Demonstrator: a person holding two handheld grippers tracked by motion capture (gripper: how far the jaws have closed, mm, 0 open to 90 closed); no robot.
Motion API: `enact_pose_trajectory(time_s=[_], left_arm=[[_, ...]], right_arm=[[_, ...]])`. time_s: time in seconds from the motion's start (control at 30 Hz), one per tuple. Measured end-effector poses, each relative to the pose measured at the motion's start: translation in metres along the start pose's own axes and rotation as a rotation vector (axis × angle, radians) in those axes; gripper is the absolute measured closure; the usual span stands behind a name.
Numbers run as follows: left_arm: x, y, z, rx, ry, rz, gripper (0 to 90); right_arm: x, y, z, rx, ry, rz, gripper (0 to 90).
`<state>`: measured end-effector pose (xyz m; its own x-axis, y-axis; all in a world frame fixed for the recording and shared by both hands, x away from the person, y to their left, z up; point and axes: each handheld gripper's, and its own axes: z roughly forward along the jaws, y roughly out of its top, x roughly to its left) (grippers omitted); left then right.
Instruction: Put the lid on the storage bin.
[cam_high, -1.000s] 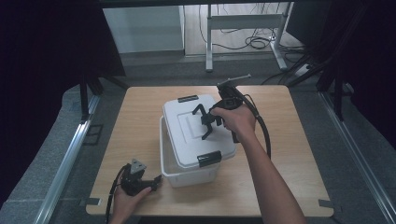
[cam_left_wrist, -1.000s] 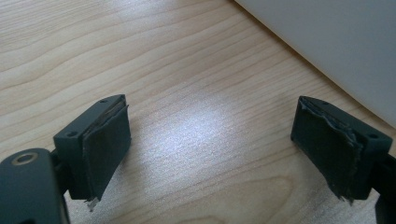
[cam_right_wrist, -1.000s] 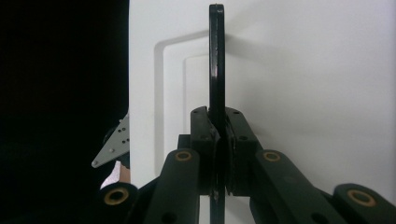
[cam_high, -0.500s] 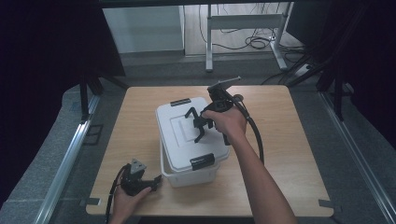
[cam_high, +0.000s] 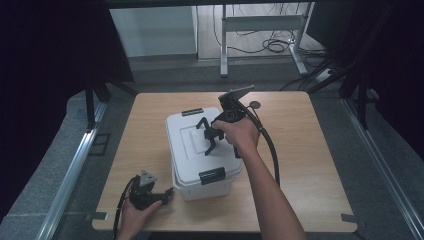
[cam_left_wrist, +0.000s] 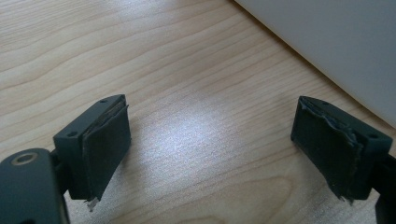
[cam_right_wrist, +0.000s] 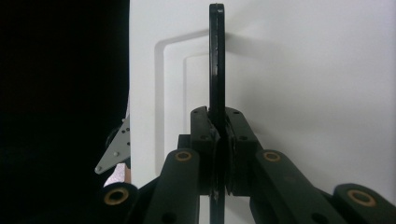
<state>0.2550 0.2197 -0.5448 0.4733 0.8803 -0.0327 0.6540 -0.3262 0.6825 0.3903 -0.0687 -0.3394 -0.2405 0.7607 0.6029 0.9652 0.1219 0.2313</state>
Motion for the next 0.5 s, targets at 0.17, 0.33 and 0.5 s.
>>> enact_pose_trajectory(time_s=[0.17, 0.33, 0.5], left_arm=[[0.0, 0.0, 0.0, 0.0, 0.001, 0.0, 11.7], [0.0, 0.0, 0.0, 0.001, 0.001, 0.0, 11.7], [0.0, 0.0, 0.0, 0.002, 0.001, 0.001, 11.8]], right_arm=[[0.005, -0.005, 0.001, -0.007, -0.015, 0.025, 84.1], [0.005, -0.009, 0.012, -0.001, -0.026, 0.051, 84.1], [0.003, -0.012, 0.017, -0.018, -0.058, 0.098, 84.0]])
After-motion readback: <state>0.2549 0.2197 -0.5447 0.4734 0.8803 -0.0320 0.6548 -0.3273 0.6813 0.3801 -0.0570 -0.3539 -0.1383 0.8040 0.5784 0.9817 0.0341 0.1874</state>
